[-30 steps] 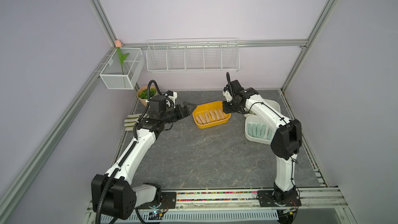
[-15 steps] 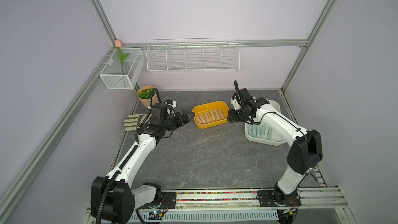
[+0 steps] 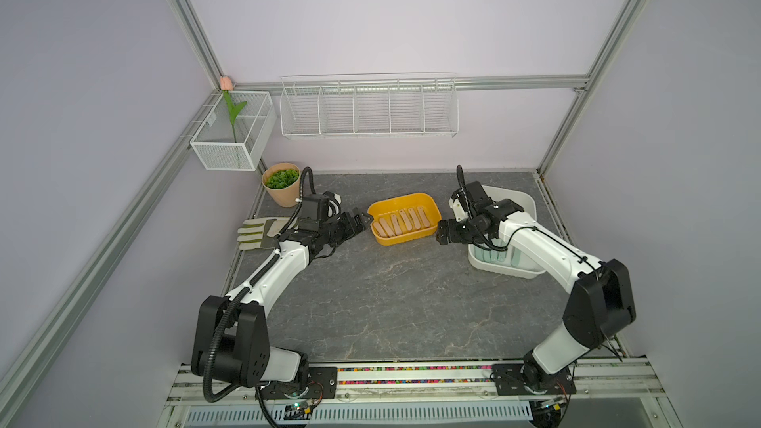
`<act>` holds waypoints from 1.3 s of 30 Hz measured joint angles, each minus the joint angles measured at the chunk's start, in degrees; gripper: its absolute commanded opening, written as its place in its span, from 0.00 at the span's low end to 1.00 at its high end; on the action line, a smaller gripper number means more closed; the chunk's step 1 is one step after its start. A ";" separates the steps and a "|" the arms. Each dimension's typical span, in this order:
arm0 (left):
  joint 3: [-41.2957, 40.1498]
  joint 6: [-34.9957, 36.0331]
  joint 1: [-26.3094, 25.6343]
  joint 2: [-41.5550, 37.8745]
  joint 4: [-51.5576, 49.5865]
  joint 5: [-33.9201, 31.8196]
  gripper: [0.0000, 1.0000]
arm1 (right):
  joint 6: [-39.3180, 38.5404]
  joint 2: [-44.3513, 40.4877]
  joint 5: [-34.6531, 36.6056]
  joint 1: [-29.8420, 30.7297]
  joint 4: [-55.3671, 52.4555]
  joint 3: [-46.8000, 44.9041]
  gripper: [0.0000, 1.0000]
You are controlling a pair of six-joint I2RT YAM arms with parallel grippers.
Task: Place the fruit knives into the storage box by color
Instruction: Reset both arms
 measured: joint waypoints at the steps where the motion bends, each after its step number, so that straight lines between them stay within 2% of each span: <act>1: 0.28 -0.20 0.00 0.52 0.04 -0.50 0.99 | -0.02 0.00 0.02 -0.28 0.13 -0.02 0.94; 7: 2.89 -1.70 -0.07 2.43 -2.99 -3.74 0.99 | 0.39 0.26 0.04 -1.40 -0.42 0.68 0.94; 15: 4.72 -3.67 -2.16 2.80 -7.39 -8.35 0.99 | 0.35 2.49 1.68 -1.90 -5.64 9.27 0.94; 25: 12.61 -3.58 -2.43 10.14 -9.05 -9.97 0.99 | 0.85 4.28 1.51 -3.89 -9.55 11.50 0.95; 28: 12.61 -2.89 -2.82 10.05 -8.98 -11.28 0.99 | 0.83 3.45 1.25 -3.96 -8.83 8.92 0.95; 32: 12.17 -1.44 -3.39 9.38 -7.82 -13.62 0.99 | 1.07 -0.61 0.44 -4.00 -5.66 1.09 0.99; 35: 9.77 0.09 -3.43 6.84 -5.73 -16.04 0.99 | 1.11 -4.83 0.04 -4.04 -2.25 -5.22 0.91; 39: 3.10 2.23 -3.43 0.13 -2.16 -20.83 0.99 | 1.44 -9.40 0.35 -4.04 3.23 -11.69 0.89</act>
